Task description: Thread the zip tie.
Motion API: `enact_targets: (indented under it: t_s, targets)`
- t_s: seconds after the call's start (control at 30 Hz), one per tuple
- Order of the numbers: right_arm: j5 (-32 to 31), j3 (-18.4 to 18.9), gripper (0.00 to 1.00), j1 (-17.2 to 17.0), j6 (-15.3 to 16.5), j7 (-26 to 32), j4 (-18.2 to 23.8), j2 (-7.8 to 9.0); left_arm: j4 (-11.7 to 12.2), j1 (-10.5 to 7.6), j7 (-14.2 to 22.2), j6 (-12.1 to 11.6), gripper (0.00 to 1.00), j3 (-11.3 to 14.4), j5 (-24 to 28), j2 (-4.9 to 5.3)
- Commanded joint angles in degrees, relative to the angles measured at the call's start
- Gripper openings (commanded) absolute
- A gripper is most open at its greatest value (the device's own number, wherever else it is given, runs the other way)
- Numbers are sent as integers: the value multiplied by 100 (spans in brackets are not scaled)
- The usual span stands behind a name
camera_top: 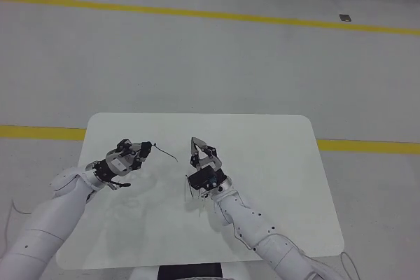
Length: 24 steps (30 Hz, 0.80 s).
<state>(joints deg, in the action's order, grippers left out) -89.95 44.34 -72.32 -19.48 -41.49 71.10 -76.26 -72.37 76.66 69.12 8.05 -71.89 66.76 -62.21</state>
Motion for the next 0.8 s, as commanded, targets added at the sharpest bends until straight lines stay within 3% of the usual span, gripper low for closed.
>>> enact_targets:
  t_s: [0.0, 0.17, 0.23, 0.27, 0.3, 0.67, 0.77]
  targets:
    - [0, 222, 0, -98, 0, -19, 62, 49, 0, 0, 0, 0, 0, 0, 0, 0]
    - [0, 701, 0, -402, 0, 2, 344, 188, 0, 0, 0, 0, 0, 0, 0, 0]
    - [0, 779, 0, -510, 284, 17, 506, 233, 0, 0, 0, 0, 0, 0, 0, 0]
    - [4, 815, 59, -551, 508, -14, 588, 258, 0, 0, 0, 0, 0, 0, 0, 0]
    - [4, 815, 100, -551, 508, -14, 588, 258, 0, 0, 0, 0, 0, 0, 0, 0]
    - [12, 822, 100, -553, 514, 5, 596, 258, 0, 0, 0, 0, 0, 0, 0, 0]
    - [326, 1019, 100, -621, 821, 53, 807, 279, 0, 0, 0, 0, 0, 0, 0, 0]
